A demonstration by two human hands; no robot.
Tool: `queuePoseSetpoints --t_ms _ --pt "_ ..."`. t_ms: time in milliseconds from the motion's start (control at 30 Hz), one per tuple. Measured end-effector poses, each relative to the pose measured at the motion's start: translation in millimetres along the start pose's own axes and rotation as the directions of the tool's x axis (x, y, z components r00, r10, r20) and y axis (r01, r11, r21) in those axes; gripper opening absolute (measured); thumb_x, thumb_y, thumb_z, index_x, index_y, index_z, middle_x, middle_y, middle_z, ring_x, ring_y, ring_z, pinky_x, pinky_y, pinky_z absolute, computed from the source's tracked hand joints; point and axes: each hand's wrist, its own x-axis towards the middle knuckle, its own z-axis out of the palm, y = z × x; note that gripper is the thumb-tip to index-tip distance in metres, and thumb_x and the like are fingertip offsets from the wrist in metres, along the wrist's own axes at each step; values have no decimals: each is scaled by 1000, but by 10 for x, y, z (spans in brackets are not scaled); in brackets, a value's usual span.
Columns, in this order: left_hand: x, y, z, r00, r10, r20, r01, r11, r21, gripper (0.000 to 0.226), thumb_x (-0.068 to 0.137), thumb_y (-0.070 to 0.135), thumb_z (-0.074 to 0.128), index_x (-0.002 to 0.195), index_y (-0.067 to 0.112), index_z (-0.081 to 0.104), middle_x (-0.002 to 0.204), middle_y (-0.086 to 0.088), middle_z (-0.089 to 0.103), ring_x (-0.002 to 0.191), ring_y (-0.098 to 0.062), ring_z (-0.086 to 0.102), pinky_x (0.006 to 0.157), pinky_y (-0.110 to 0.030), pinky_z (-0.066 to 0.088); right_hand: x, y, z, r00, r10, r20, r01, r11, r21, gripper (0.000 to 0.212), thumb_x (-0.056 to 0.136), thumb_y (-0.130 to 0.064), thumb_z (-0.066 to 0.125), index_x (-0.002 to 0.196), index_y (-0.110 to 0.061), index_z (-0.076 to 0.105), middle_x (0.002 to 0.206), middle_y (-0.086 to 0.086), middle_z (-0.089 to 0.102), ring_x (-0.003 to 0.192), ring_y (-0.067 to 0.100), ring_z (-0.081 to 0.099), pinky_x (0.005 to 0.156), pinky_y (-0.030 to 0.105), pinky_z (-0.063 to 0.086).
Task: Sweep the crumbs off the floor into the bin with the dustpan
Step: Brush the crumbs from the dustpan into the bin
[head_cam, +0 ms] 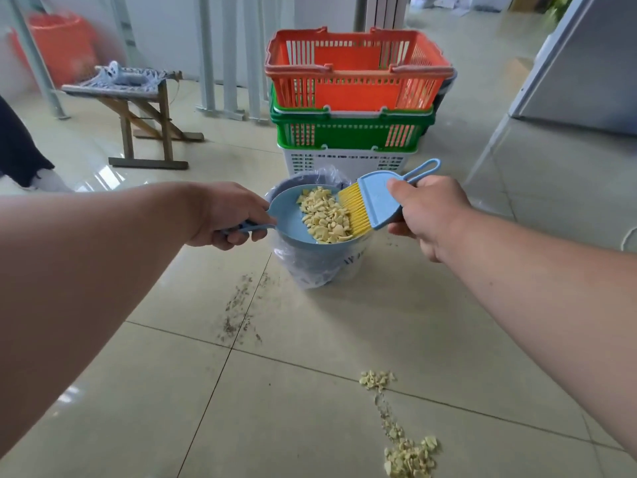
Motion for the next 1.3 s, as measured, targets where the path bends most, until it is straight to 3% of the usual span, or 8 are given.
queuePoseSetpoints --t_ms 267,500,700,833,900,1067,1200,1300 --pt "666 265 -378 990 7 -144 12 991 130 25 103 16 64 82 1 70 72 -11 55 45 -17 39 47 -24 30 664 30 462 998 55 21 -56 996 71 25 94 -35 72 94 -10 68 88 11 76 57 23 76 70 51 66" --pt "1112 309 -317 932 -11 -363 126 947 294 27 97 17 64 74 2 65 46 -7 49 35 -18 38 37 -19 30 859 114 794 986 -101 -132 90 992 -92 25 97 -34 62 81 -15 66 83 7 73 46 21 72 40 26 54" --pt "1218 283 -266 945 -40 -326 147 939 312 26 96 17 66 74 2 65 46 -6 47 36 -18 36 40 -21 29 802 221 1140 975 149 166 -176 971 163 19 98 -27 69 94 -9 66 94 14 71 54 22 74 71 45 67" --pt "1233 295 -318 949 -50 -311 158 930 333 31 98 18 64 72 2 66 54 -9 46 43 -21 37 43 -22 28 893 325 1142 990 125 -66 -128 991 -41 18 97 -26 61 95 -10 69 90 10 73 47 22 73 38 28 53" --pt "1230 305 -334 945 -61 -320 178 920 349 30 98 16 62 72 2 65 47 -7 45 37 -20 36 42 -20 26 950 342 1088 984 103 -147 -114 991 -69 20 97 -27 59 96 -10 69 89 10 74 47 23 73 41 25 50" --pt "1265 328 -299 947 -78 -312 201 902 383 29 98 14 62 73 1 66 48 -8 46 38 -20 35 41 -21 25 867 360 1172 975 188 117 -201 973 112 16 97 -24 67 98 -9 68 90 9 69 44 18 69 69 46 66" --pt "1273 337 -256 958 -62 -281 180 891 417 29 98 13 62 71 1 64 56 -10 46 43 -22 36 42 -23 26 956 389 1138 971 146 -190 -165 983 -84 20 92 -24 61 103 -9 70 97 11 74 64 33 77 67 45 66" --pt "1259 356 -259 955 -51 -291 173 896 409 30 99 13 62 71 1 64 49 -8 47 41 -21 36 42 -22 26 906 374 1154 975 196 -99 -185 976 110 12 92 -20 62 95 -11 69 90 11 74 47 24 72 61 42 66"
